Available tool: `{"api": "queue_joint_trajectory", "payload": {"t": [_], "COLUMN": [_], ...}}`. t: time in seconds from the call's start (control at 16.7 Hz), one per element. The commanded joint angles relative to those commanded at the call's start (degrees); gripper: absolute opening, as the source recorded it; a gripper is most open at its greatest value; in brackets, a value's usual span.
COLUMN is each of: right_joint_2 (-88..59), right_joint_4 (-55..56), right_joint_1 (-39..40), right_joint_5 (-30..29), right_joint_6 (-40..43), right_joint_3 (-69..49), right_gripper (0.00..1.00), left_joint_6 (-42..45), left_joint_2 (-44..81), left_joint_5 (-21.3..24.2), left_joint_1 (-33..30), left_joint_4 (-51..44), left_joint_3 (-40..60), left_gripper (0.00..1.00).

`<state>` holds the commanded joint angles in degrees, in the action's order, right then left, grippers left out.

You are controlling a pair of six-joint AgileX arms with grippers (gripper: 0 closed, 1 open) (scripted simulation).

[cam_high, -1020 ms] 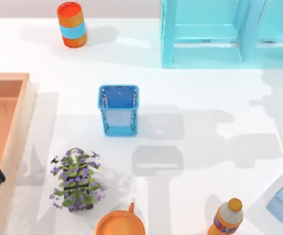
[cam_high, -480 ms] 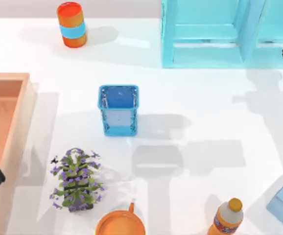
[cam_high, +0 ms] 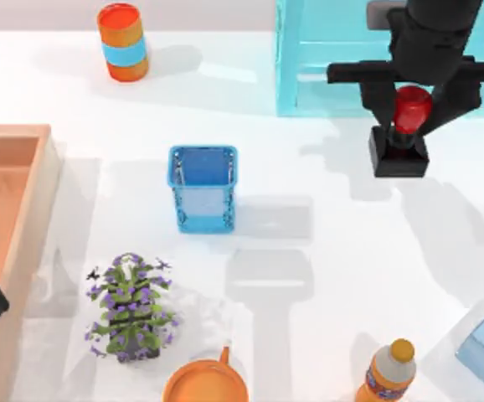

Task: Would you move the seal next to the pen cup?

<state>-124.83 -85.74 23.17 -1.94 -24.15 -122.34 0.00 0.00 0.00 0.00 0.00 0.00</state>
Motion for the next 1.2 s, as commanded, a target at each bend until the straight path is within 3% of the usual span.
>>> {"api": "queue_joint_trajectory", "payload": {"t": [0.36,1.2], "right_joint_2": [-13.0,-12.5], "right_joint_4": [0.0,4.3], "right_joint_1": [12.9,13.3], "right_joint_5": [-1.7,-1.8], "right_joint_6": [-13.1,-13.5], "right_joint_3": [-15.4,-10.7], "right_gripper": [0.0,0.0], "left_joint_6": [0.0,0.0], "left_joint_2": [0.0,0.0], "left_joint_5": [0.0,0.0], "left_joint_1": [0.0,0.0], "left_joint_4": [0.0,0.0], "left_joint_3": [0.0,0.0], "left_gripper": [1.0,1.0]}}
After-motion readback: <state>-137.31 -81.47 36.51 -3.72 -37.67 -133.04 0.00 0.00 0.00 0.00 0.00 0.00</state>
